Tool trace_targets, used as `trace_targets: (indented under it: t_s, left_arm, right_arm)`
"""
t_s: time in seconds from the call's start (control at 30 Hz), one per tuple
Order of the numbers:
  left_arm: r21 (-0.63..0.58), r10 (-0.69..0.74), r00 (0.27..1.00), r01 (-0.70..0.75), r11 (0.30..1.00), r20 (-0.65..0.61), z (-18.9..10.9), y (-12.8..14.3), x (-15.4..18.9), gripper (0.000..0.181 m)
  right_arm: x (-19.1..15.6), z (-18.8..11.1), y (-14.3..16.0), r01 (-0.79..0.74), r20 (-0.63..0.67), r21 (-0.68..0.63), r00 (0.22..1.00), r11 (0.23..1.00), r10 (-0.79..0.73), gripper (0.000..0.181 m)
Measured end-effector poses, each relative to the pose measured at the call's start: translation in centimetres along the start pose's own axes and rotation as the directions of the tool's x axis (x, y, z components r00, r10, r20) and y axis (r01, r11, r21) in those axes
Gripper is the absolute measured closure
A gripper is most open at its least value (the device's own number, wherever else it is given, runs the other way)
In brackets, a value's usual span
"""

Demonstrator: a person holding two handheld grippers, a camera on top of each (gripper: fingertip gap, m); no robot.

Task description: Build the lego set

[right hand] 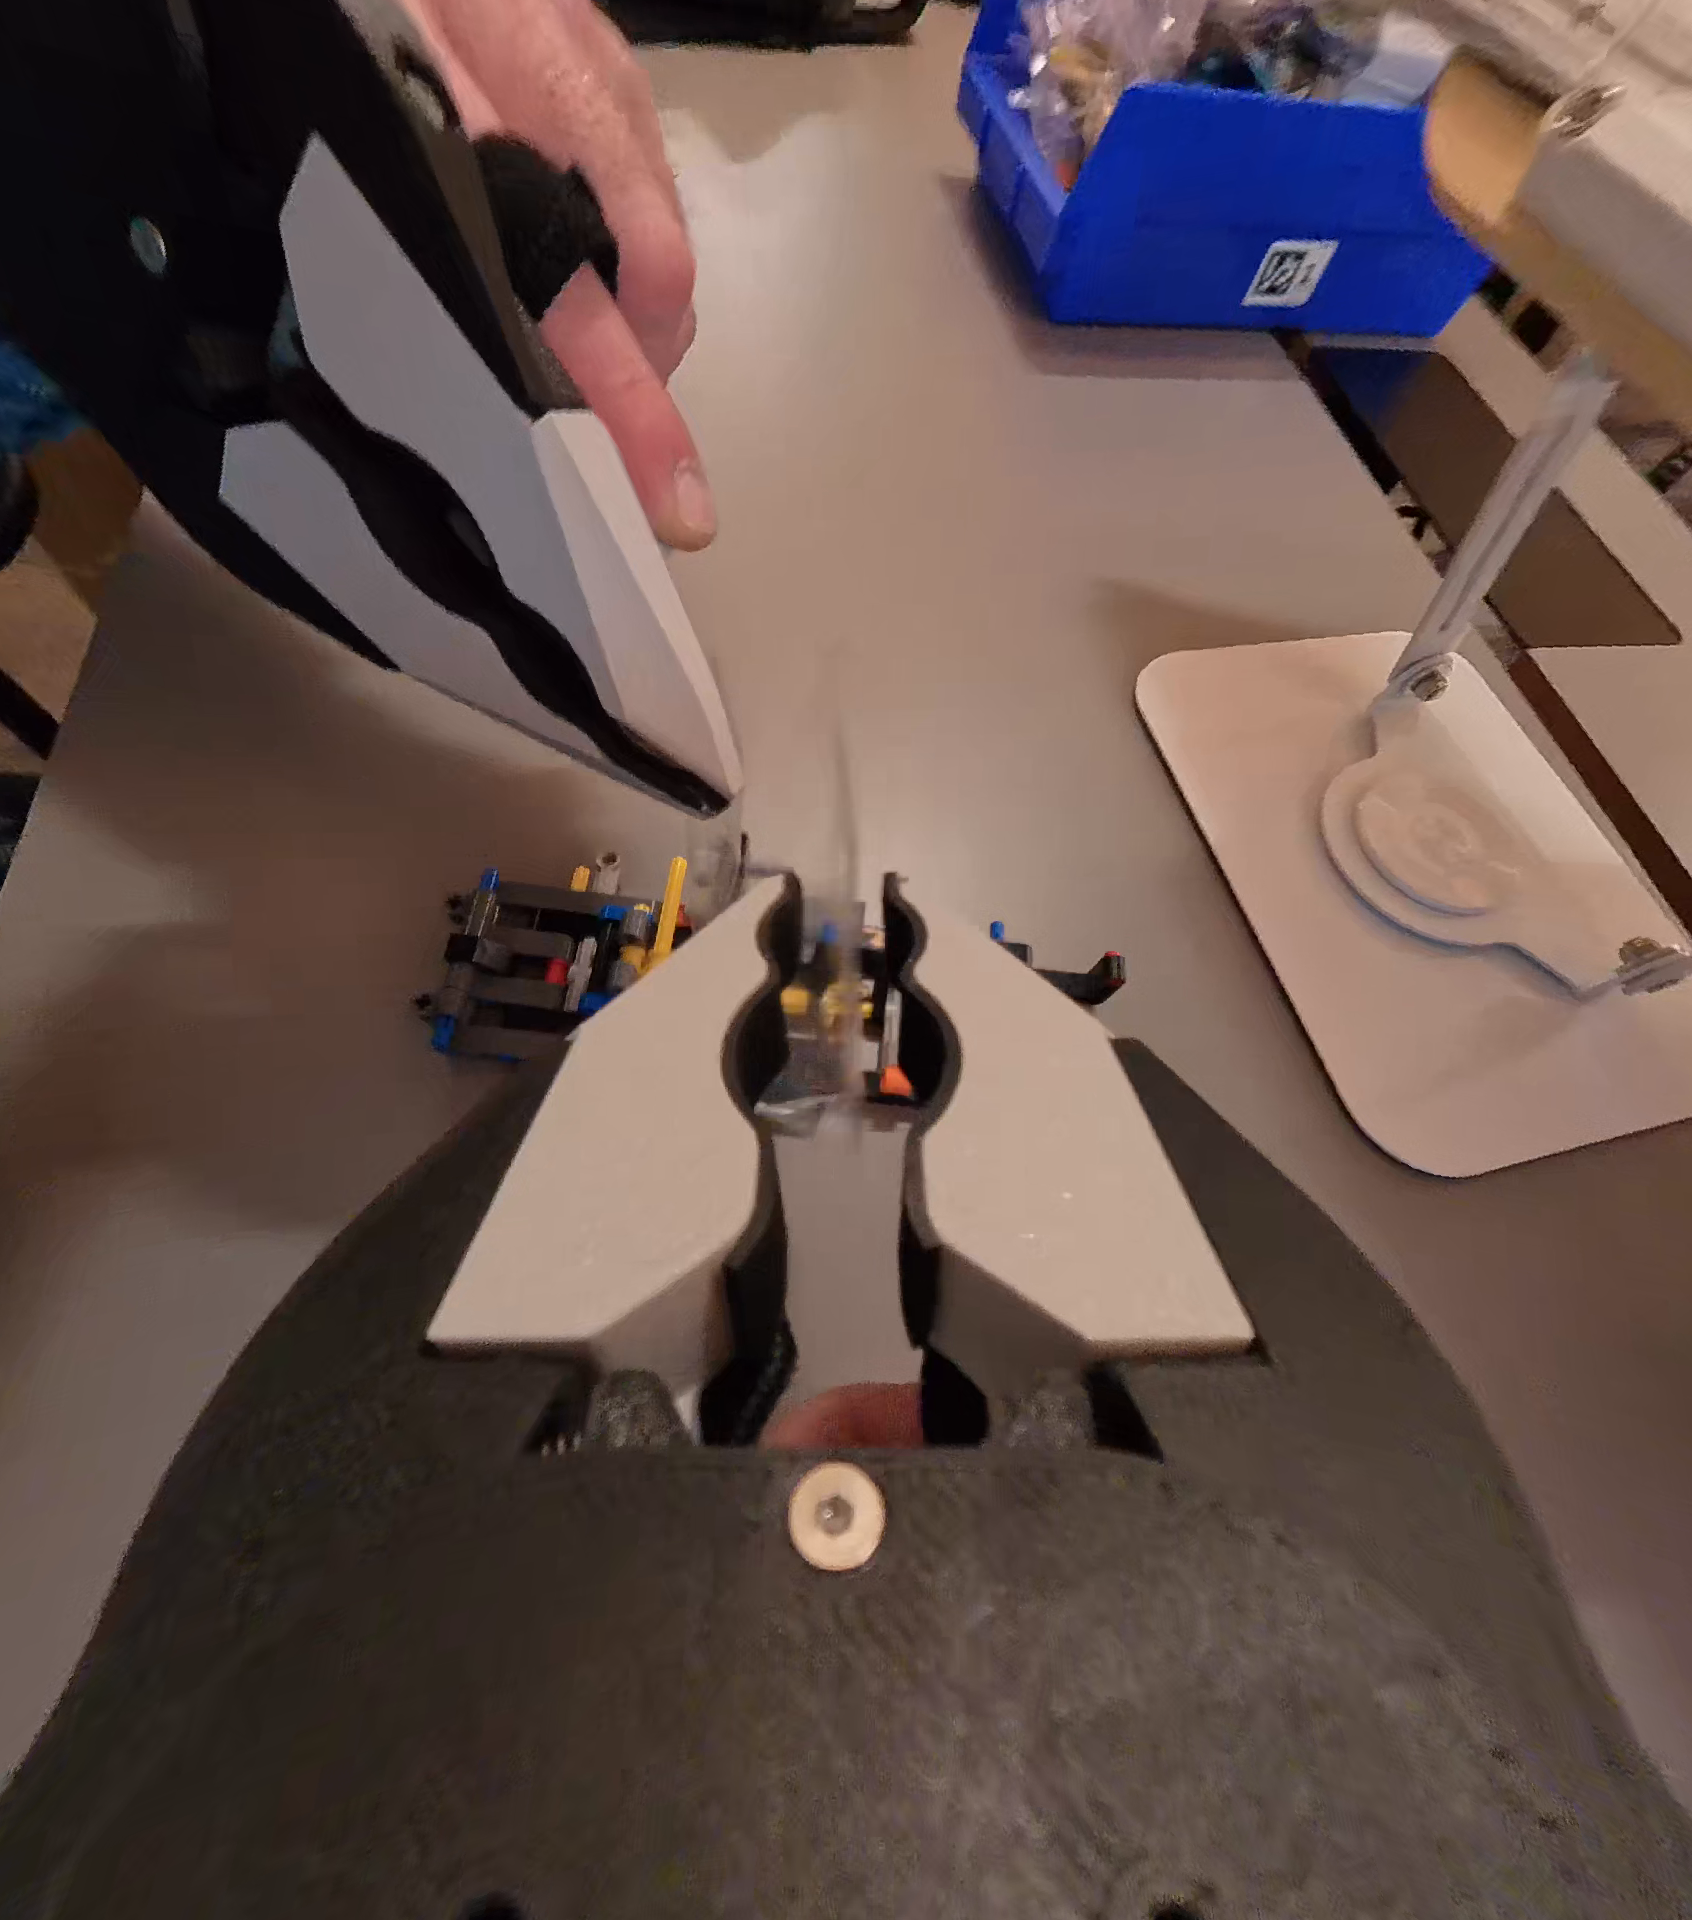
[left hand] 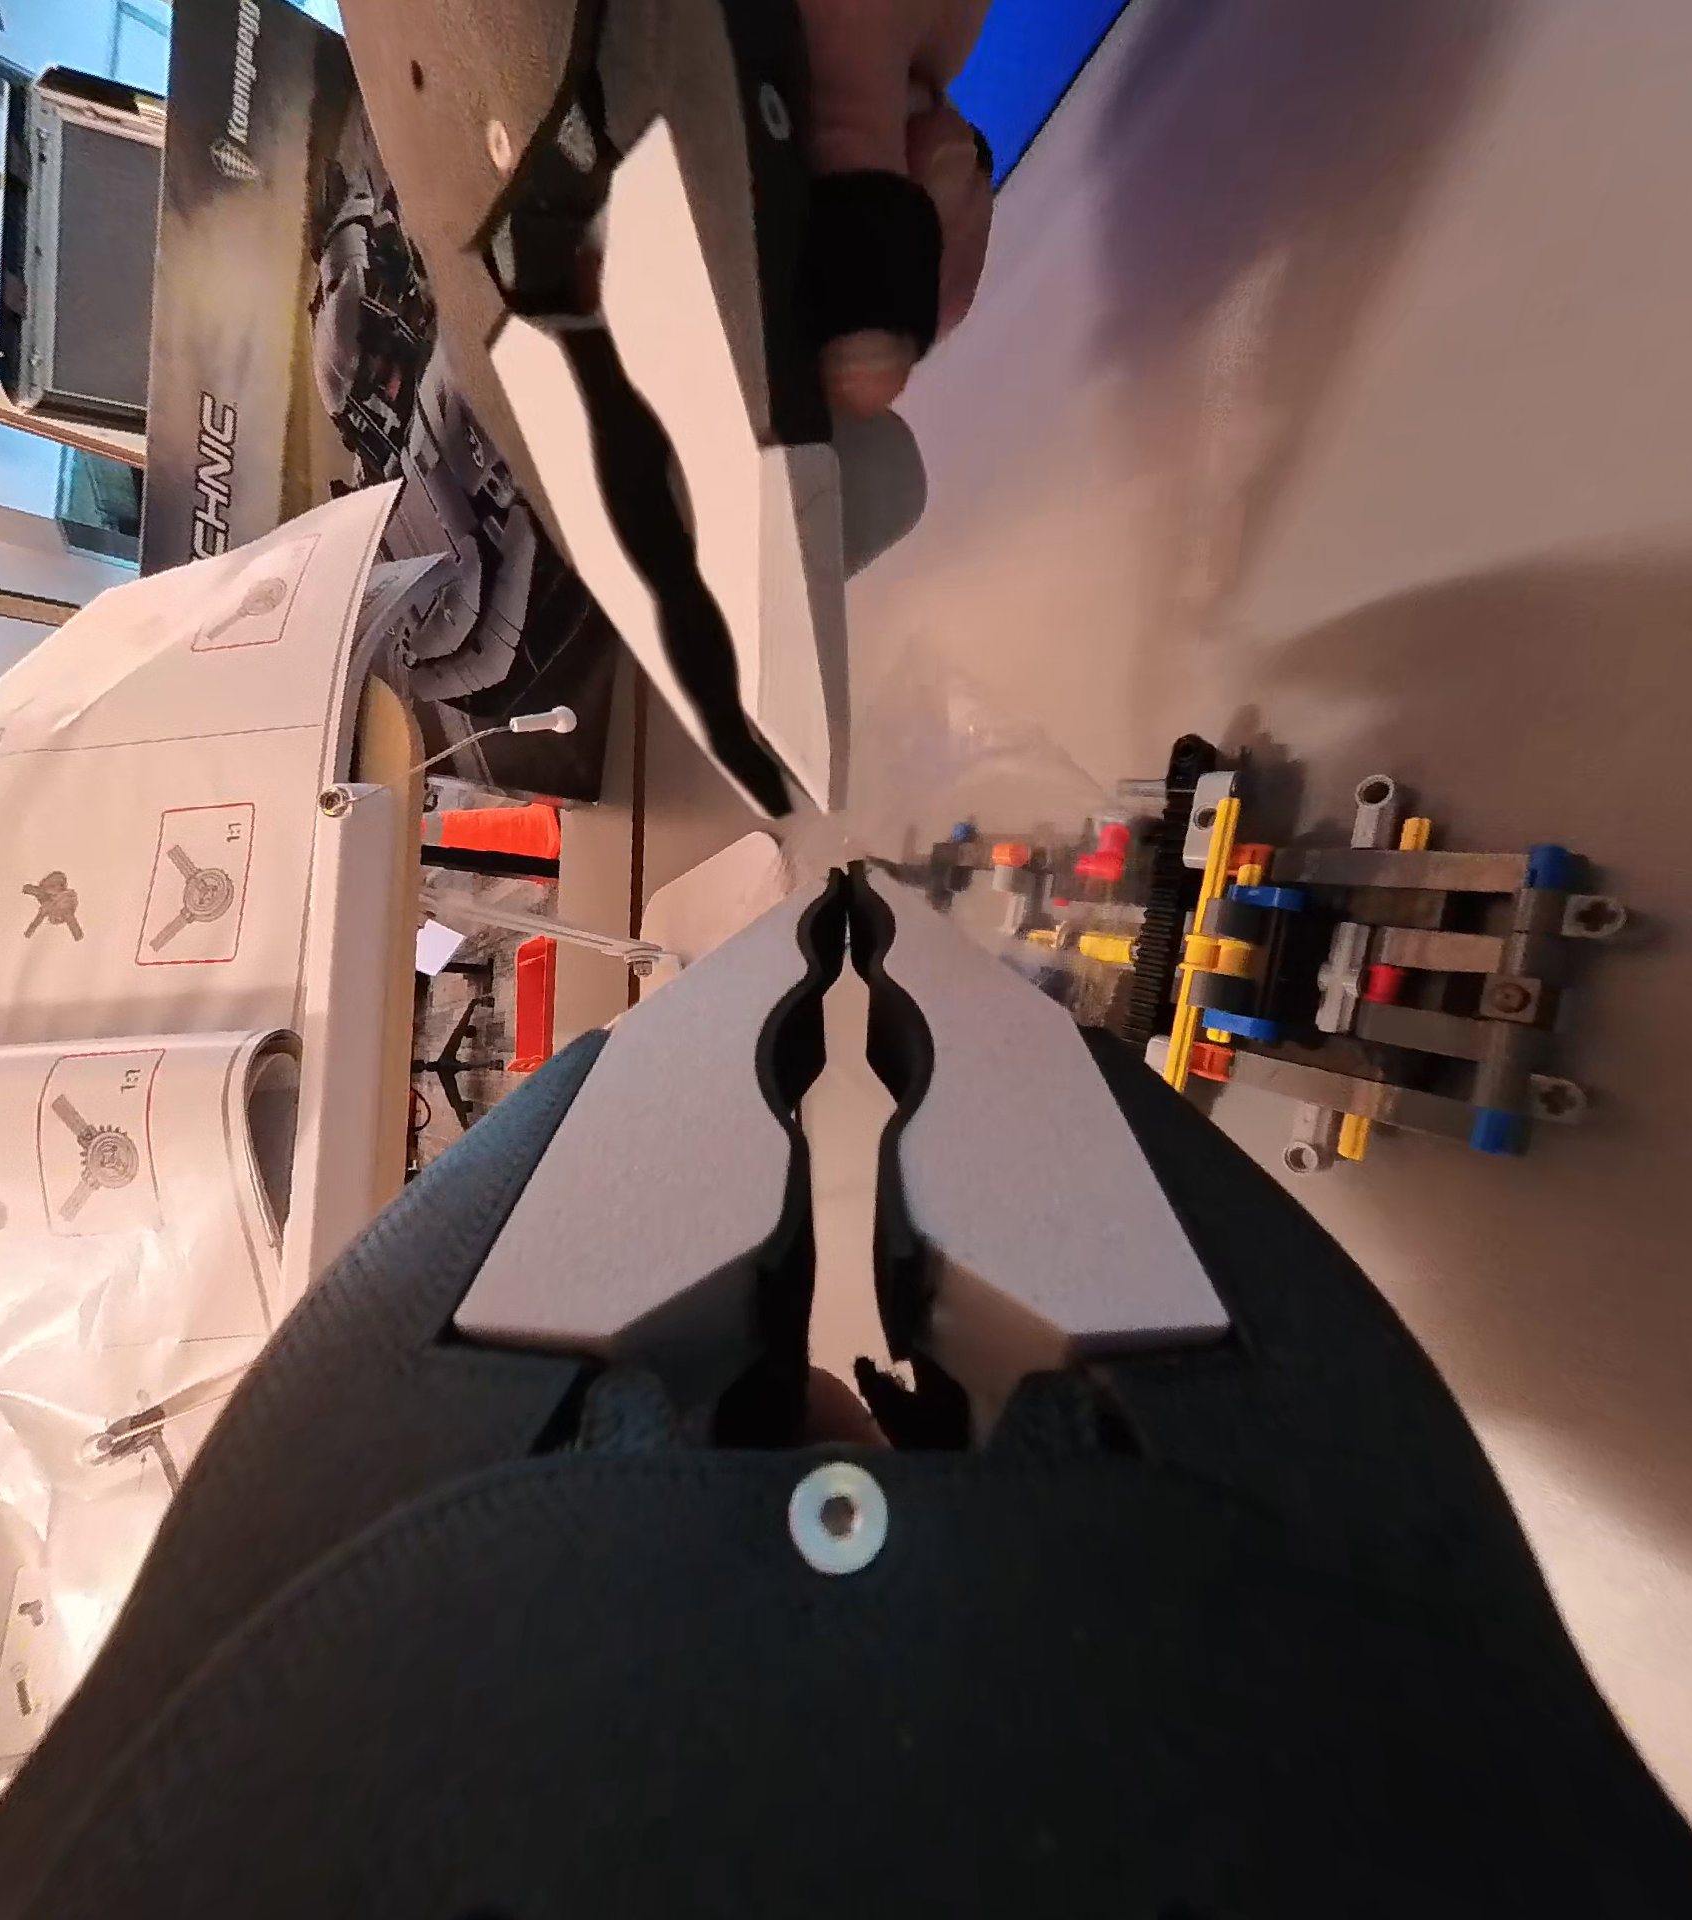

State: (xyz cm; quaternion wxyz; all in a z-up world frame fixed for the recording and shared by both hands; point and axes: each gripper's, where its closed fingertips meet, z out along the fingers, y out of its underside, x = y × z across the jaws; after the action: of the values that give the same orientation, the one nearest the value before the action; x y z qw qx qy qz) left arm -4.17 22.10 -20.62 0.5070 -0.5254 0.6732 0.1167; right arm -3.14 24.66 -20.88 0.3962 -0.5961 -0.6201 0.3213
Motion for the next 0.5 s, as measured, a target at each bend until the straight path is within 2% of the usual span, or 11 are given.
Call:
trace_targets:
  t_s: [0.1,0.23,0.3,0.37,0.43,0.47,0.5]
  left_arm:
    - [-0.003,-0.002,1.0,0.002,1.0,0.002,0.0,0.2,-0.1,0.181]
    - [-0.002,-0.003,1.0,0.003,1.0,0.003,0.0,0.1,-0.3,0.181]
    - [-0.003,0.001,1.0,-0.001,1.0,0.002,0.0,0.0,-0.2,0.181]
    - [-0.002,0.006,1.0,-0.006,1.0,0.001,0.0,-0.2,-0.2,0.181]
    - [0.0,0.012,1.0,-0.012,1.0,0.003,0.0,-0.4,-0.3,0.181]
    - [0.002,0.014,1.0,-0.014,1.0,0.005,0.0,-0.6,-0.4,0.181]
    - [0.004,0.016,1.0,-0.016,1.0,0.007,-0.1,-0.8,-0.5,0.181]
  right_arm:
    - [0.1,-0.7,-0.2,-0.05,0.011,0.013,0.999,0.999,0.05,0.142]
    - [-1.6,-0.7,0.4,-0.045,0.093,-0.022,0.995,0.999,0.047,0.132]
    - [-2.1,-0.4,0.4,-0.013,0.099,-0.035,0.995,0.999,0.016,0.134]
    - [-1.4,0.3,1.1,0.031,0.032,-0.098,0.999,0.995,-0.028,0.134]
    - [-1.6,1.1,1.2,0.064,0.022,-0.118,0.998,0.991,-0.062,0.134]
    - [-2.0,1.4,1.2,0.065,0.035,-0.117,0.998,0.991,-0.061,0.139]
    - [-2.0,1.7,1.4,0.076,0.025,-0.131,0.997,0.988,-0.073,0.154]
